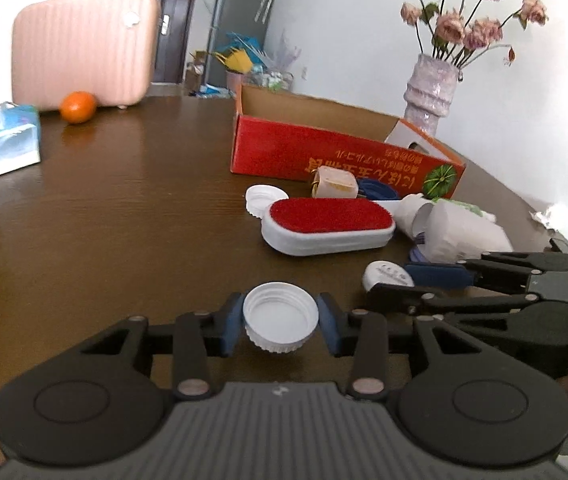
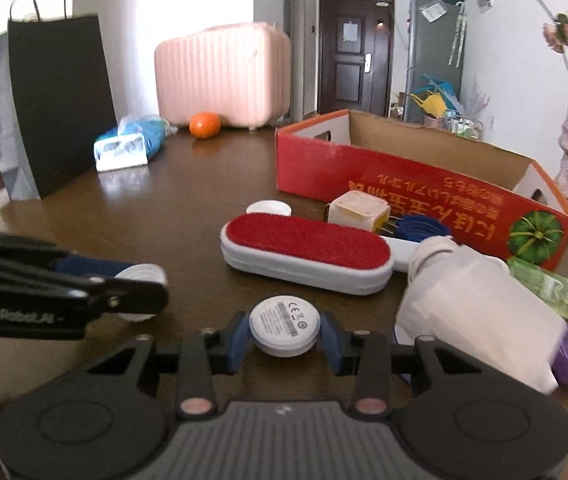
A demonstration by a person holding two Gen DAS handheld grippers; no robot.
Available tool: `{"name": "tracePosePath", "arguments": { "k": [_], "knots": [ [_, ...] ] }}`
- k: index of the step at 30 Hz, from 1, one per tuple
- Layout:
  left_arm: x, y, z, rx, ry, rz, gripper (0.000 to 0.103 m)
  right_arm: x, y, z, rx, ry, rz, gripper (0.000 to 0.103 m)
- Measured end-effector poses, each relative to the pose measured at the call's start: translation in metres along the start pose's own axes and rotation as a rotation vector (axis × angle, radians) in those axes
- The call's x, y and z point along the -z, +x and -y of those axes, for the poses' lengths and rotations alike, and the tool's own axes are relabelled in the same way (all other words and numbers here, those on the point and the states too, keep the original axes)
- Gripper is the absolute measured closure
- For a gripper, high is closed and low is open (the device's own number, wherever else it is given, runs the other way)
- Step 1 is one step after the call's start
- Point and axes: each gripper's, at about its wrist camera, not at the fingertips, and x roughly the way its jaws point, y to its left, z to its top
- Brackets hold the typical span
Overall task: Organize rigid objects
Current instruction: 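Grasp the ridged white bottle cap with the left tool while the right tool grasps the small white labeled lid, then carry both caps into the red cardboard box and open both tools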
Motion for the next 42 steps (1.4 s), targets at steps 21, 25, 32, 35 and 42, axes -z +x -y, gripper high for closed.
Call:
{"name": "tracePosePath", "arguments": {
  "k": [21,25,32,35,42],
  "knots": [
    [0.040,-0.148,0.082,-0.028,0.149,0.347,0.062,0.069,-0.229,-0.026,0.283,0.056,0.396,0.065],
    [0.034,-0.147,0.085,-0.044,0.150,0.364,0.062,0.064,-0.231,-0.020,0.294,0.088,0.428,0.065],
    [0.012,-0.137,0.077,-0.052,0.143,0.385,0.062,0.059,-0.217,-0.002,0.316,0.121,0.416,0.065],
    [-0.007,-0.126,0.072,-0.071,0.142,0.399,0.062,0.046,-0.208,0.012,0.317,0.134,0.415,0.065],
    [-0.080,-0.077,0.064,-0.049,0.170,0.414,0.062,-0.009,-0.174,0.053,0.308,0.128,0.441,0.065]
  ]
}}
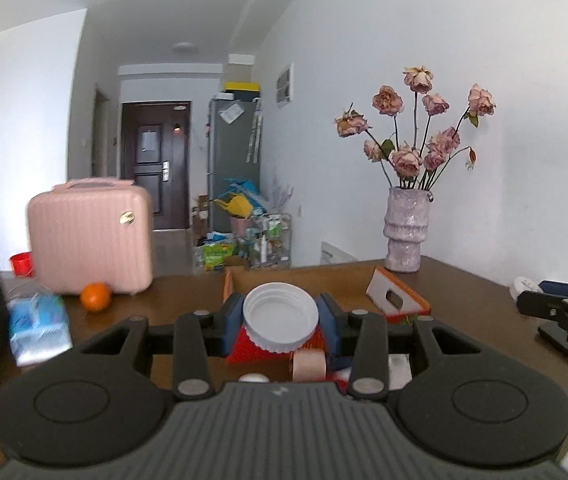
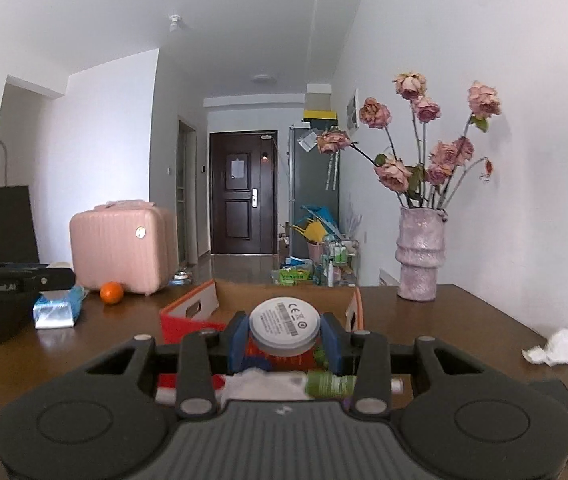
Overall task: Organize rigid objects
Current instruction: 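Carry both caps into the red cardboard box and open both tools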
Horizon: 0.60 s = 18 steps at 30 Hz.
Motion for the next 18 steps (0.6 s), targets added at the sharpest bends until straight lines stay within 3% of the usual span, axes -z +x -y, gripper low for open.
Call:
{"name": "tracePosePath", "arguments": {
  "k": [9,12,18],
  "knots": [
    [-0.058,0.140,-0.029,0.079,-0.001,-0.096,0.062,-0.058,0.140,0.042,-0.069,0.024,-0.059,0.065],
    [-0.067,0.205,-0.036,0.083,0.005,-0.185,0.062,-0.071,0.196,0.055,-0.072,0.001,-0.118,0.065],
    [-0.056,0.355,-0.053,0.086,-0.029,-0.457,0.062,-0.075,0.338,0.076,-0.116,-0.042,-0.375,0.065]
  ]
}}
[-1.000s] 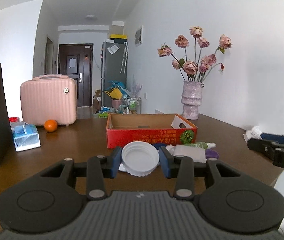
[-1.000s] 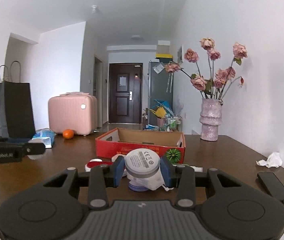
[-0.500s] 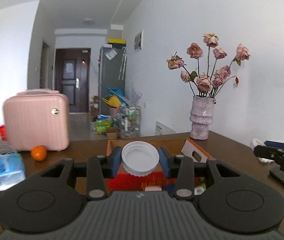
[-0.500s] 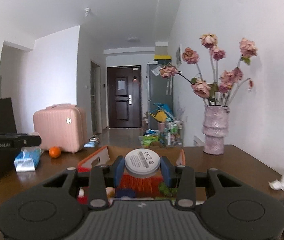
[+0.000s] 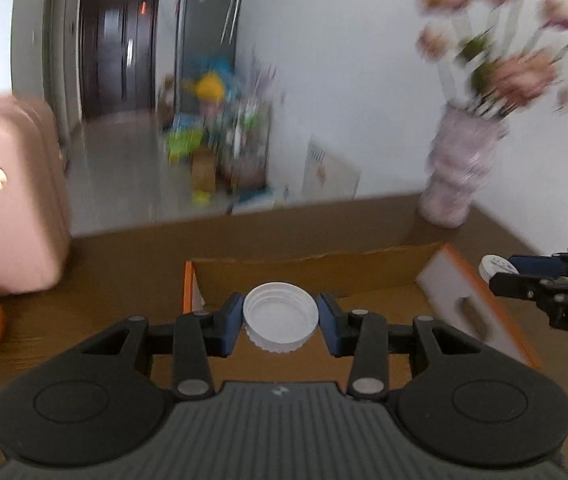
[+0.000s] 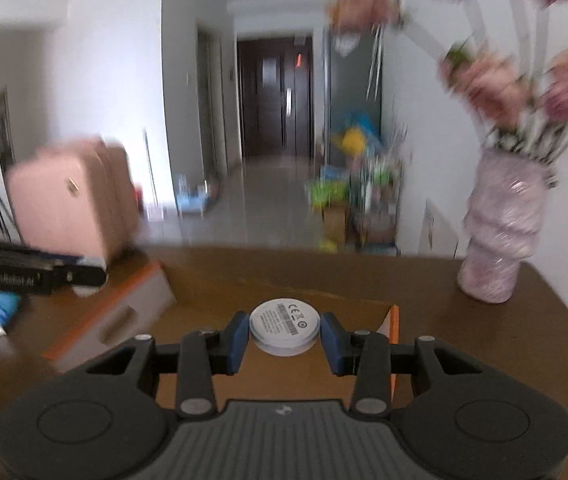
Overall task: Organize rigid objects
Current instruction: 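Carry both caps into the red cardboard box and open both tools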
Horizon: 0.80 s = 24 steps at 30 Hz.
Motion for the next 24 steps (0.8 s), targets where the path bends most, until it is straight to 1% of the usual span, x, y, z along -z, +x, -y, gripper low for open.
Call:
{"name": "tracePosePath", "arguments": {
  "k": [2,3,5,7,8,9,11,12,13,15,18,20,21,23,24],
  "knots": [
    [-0.011,0.043,-0.006,-0.011,-0.001,-0.093,0.062,-0.010,0.046,0.007,0.010,-0.017,-0.100,0.065],
    [-0.015,0.062,-0.009,-0.019,0.017,-0.137,0.062,-0.014,0.068,0.010,0.018,-0.034,-0.150,0.065],
    [-0.020,0.094,-0.012,-0.044,0.037,-0.205,0.062,-0.017,0.107,0.010,0.041,-0.071,-0.244,0.065],
    [-0.021,0.114,-0.015,-0.074,0.060,-0.241,0.062,-0.018,0.142,0.007,0.074,-0.125,-0.339,0.065],
    [-0.019,0.122,-0.016,-0.086,0.077,-0.260,0.062,-0.018,0.154,0.004,0.081,-0.145,-0.372,0.065],
    [-0.019,0.129,-0.017,-0.088,0.085,-0.278,0.060,-0.016,0.167,0.002,0.086,-0.163,-0.401,0.067],
    [-0.018,0.137,-0.020,-0.079,0.088,-0.304,0.051,-0.012,0.185,-0.004,0.106,-0.201,-0.441,0.067],
    [-0.017,0.138,-0.020,-0.065,0.090,-0.302,0.047,-0.010,0.190,-0.007,0.117,-0.216,-0.445,0.065],
    [-0.017,0.137,-0.019,-0.062,0.092,-0.294,0.043,-0.009,0.194,-0.010,0.126,-0.231,-0.445,0.063],
    [-0.015,0.132,-0.020,-0.056,0.094,-0.287,0.041,-0.008,0.194,-0.015,0.127,-0.248,-0.439,0.060],
    [-0.018,0.119,-0.020,-0.054,0.090,-0.277,0.036,-0.011,0.182,-0.023,0.123,-0.247,-0.417,0.058],
    [-0.022,0.105,-0.015,-0.061,0.089,-0.265,0.032,-0.017,0.165,-0.024,0.113,-0.247,-0.403,0.057],
    [-0.024,0.093,-0.016,-0.056,0.091,-0.256,0.027,-0.020,0.155,-0.025,0.112,-0.251,-0.395,0.056],
    [-0.026,0.072,-0.015,-0.042,0.094,-0.252,0.025,-0.027,0.130,-0.029,0.115,-0.254,-0.373,0.051],
    [-0.027,0.057,-0.016,-0.041,0.096,-0.247,0.025,-0.031,0.118,-0.029,0.114,-0.252,-0.364,0.047]
  ]
}}
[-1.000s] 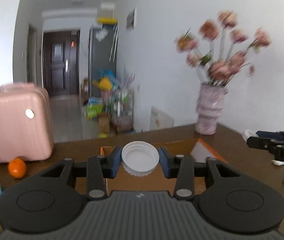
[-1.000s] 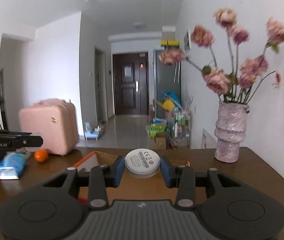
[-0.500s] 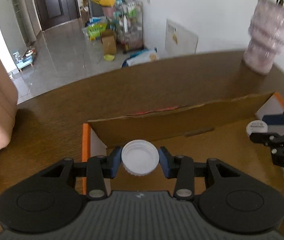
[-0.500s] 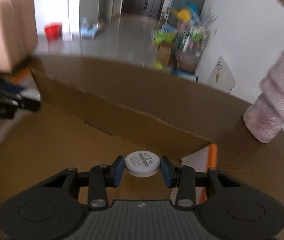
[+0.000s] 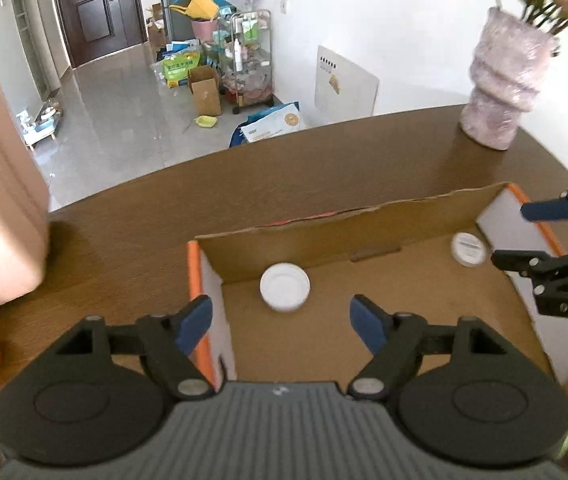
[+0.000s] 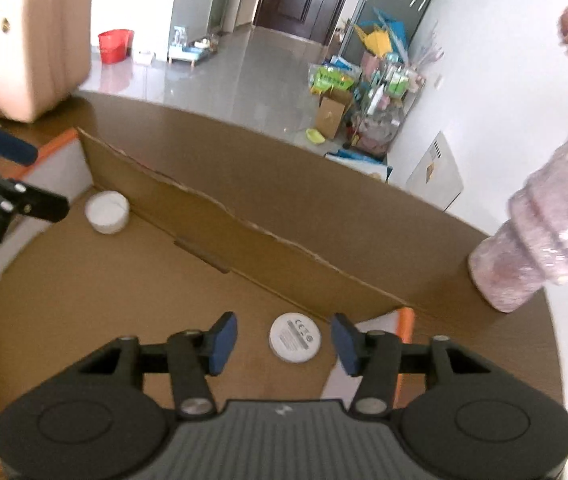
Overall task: Organize rigid objects
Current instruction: 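Carry both caps into the red cardboard box and open both tools, then move both tools back over the objects on the table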
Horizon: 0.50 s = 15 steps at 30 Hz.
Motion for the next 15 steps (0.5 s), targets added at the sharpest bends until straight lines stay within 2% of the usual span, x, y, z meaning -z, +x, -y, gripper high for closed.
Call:
{"name": "tracePosePath", "arguments": {
  "k": [3,5,7,11,15],
  "knots": [
    [0.007,-0.046,-0.003,-0.015,-0.011,0.033,0.020,0.008,-0.048,0.003,-0.014,0.018,0.052,0.038],
    [0.020,-0.085,-0.006,-0.014,-0.048,0.090,0.017,0.020,-0.083,0.006,-0.044,0.040,0.097,0.035],
    [0.039,-0.123,-0.006,0.000,-0.086,0.172,0.008,0.042,-0.126,0.002,-0.059,0.055,0.165,0.025],
    [0.091,-0.186,0.003,0.006,-0.100,0.292,0.002,0.090,-0.191,-0.008,-0.084,0.086,0.257,0.023],
    [0.159,-0.231,0.028,-0.046,-0.055,0.413,0.000,0.137,-0.238,-0.020,-0.088,0.115,0.349,0.019]
  ]
}}
